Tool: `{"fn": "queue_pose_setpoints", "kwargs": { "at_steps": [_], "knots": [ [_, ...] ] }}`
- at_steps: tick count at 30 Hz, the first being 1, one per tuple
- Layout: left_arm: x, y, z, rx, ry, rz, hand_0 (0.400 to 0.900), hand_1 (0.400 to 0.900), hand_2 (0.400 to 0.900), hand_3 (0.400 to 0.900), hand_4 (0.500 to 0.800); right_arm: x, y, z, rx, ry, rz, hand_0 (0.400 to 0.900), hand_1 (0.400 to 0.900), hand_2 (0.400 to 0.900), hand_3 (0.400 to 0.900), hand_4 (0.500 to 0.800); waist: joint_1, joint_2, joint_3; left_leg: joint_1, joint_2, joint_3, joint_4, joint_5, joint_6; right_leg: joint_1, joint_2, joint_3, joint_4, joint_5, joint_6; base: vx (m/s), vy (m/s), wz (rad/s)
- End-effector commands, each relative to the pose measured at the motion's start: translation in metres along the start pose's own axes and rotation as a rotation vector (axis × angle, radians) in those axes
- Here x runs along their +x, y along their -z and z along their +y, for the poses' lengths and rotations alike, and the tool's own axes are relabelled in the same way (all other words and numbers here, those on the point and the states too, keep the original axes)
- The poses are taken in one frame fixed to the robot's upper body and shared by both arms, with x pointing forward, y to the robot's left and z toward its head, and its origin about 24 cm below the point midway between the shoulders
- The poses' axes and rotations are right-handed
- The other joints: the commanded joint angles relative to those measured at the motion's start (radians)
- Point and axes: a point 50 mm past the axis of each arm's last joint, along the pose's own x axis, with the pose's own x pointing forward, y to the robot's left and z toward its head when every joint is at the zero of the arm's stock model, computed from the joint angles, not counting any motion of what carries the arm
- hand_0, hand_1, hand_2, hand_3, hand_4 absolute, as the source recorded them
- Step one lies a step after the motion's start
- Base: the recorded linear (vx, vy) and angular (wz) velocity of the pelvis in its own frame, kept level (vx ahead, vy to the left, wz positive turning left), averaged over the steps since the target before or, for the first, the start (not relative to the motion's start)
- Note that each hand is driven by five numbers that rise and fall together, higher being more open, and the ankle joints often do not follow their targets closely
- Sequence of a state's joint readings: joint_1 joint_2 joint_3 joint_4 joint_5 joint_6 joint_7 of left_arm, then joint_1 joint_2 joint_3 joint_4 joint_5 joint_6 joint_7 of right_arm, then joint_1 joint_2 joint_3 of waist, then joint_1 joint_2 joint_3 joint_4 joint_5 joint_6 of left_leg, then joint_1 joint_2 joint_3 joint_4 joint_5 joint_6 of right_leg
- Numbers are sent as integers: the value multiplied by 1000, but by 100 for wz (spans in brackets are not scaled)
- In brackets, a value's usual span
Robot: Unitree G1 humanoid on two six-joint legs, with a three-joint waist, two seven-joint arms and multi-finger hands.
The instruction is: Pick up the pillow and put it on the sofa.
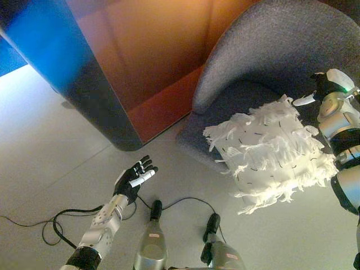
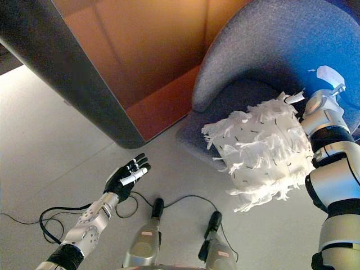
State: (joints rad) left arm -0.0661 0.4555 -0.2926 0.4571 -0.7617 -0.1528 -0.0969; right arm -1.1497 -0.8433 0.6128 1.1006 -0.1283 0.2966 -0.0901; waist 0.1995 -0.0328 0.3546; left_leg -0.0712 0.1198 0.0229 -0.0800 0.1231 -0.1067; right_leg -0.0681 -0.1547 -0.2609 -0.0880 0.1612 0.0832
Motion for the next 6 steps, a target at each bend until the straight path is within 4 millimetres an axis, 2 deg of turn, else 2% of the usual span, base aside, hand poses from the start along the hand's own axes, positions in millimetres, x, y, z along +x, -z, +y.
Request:
{"fn": "queue_pose_setpoints", "kwargs": {
  "at_steps": [1, 6],
  "knots": [
    [1, -19, -15, 61, 96, -90, 900, 900, 900, 900, 800, 0, 10, -65, -84, 239, 11, 900, 900, 900, 900, 800, 31, -28, -112, 12, 16, -35, -7, -46, -8, 45, -83, 7, 11, -8, 117, 44, -9, -2],
    [0, -15, -15, 52, 96, -70, 900, 900, 900, 900, 800, 1, 20, -55, -87, 199, 25, 900, 900, 900, 900, 800, 26, -33, -127, 36, 19, -28, -7, -52, -8, 64, -87, 7, 11, -10, 119, 54, -4, -2]
  ]
}}
